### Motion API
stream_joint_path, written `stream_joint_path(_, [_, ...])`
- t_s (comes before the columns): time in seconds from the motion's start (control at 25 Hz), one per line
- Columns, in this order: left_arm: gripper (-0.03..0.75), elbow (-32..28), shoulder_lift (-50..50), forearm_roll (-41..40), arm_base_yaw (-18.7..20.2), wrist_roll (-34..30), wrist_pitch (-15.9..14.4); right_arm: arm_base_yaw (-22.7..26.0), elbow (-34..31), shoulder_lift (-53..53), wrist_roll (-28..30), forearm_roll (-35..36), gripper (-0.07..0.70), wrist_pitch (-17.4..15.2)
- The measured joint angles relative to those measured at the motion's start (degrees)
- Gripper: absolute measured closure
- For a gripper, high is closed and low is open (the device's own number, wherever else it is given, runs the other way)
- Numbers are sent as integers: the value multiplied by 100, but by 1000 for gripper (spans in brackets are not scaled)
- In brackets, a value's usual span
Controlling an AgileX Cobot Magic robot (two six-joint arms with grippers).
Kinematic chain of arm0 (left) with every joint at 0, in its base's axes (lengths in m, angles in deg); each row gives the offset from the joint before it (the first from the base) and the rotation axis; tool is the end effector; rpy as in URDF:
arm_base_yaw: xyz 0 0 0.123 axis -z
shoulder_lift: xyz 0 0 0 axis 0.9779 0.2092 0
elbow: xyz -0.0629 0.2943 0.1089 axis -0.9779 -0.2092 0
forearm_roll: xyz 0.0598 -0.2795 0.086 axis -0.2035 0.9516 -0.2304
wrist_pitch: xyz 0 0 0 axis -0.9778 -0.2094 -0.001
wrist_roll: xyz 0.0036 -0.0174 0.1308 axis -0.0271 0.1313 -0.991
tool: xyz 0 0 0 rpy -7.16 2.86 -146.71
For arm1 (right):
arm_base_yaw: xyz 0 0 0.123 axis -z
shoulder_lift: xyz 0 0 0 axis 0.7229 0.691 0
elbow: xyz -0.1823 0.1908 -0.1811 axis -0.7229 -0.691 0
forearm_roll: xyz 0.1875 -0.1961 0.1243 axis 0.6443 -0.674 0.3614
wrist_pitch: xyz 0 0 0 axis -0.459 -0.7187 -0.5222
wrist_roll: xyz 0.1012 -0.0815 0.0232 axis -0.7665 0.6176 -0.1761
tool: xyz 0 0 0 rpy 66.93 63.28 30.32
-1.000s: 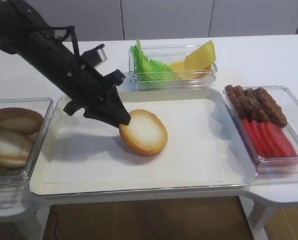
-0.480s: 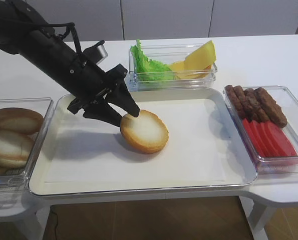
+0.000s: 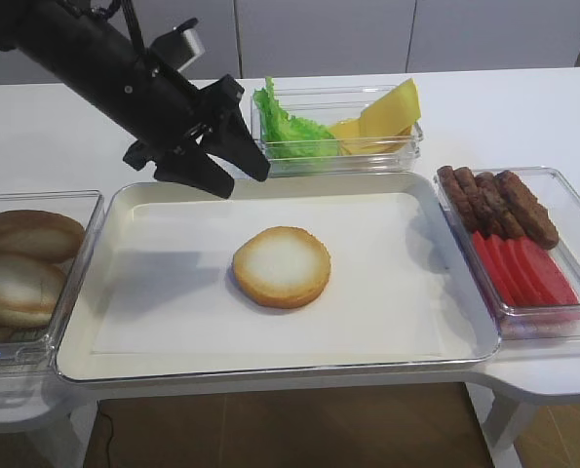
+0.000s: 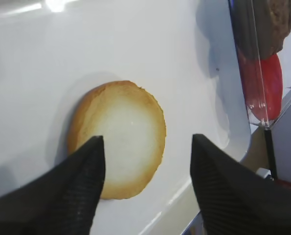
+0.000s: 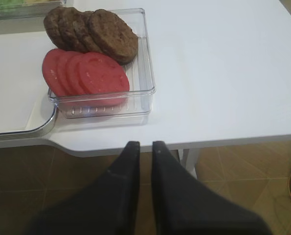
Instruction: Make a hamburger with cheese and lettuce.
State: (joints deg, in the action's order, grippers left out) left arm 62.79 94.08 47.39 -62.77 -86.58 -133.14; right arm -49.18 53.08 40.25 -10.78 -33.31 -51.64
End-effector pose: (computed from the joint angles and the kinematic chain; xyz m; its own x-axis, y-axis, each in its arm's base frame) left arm 0.4103 -0.2016 0.2461 -0.9624 0.1614 -0.2187 0.2680 0.6977 -0.6643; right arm 0.0318 0.0033 0.2692 -0.5139 0.0424 -0.8568 -0.0256 0.9976 0.0647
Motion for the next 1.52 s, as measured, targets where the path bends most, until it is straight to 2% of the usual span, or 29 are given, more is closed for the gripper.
stream_joint_path(0.12, [301, 161, -188, -406, 0, 110, -25, 0, 0, 0, 0, 0, 563, 0])
stream_joint_path(0.28, [301, 288, -556, -1326, 0, 473, -133, 0, 0, 0, 0, 0, 563, 0])
stream_joint_path(0.44, [301, 321, -977, -2416, 0, 692, -457, 0, 0, 0, 0, 0, 563, 0])
stream_joint_path(0.56, [301, 321, -1250, -2913, -82, 731, -614, 0, 0, 0, 0, 0, 563, 0])
stream_joint_path(0.84, [301, 321, -1790, -3416, -774, 894, -680, 0, 0, 0, -11, 0, 563, 0])
stream_joint_path(1.04, [301, 321, -2189, -4123, -1271, 1188, -708, 0, 0, 0, 0, 0, 563, 0])
stream_joint_path(1.2, [301, 57, -2676, -4429, -1618, 1297, -720, 0, 0, 0, 0, 0, 563, 0])
stream_joint_path(1.52, [301, -833, -3725, -4567, -1735, 1309, -743, 0, 0, 0, -10, 0, 563, 0])
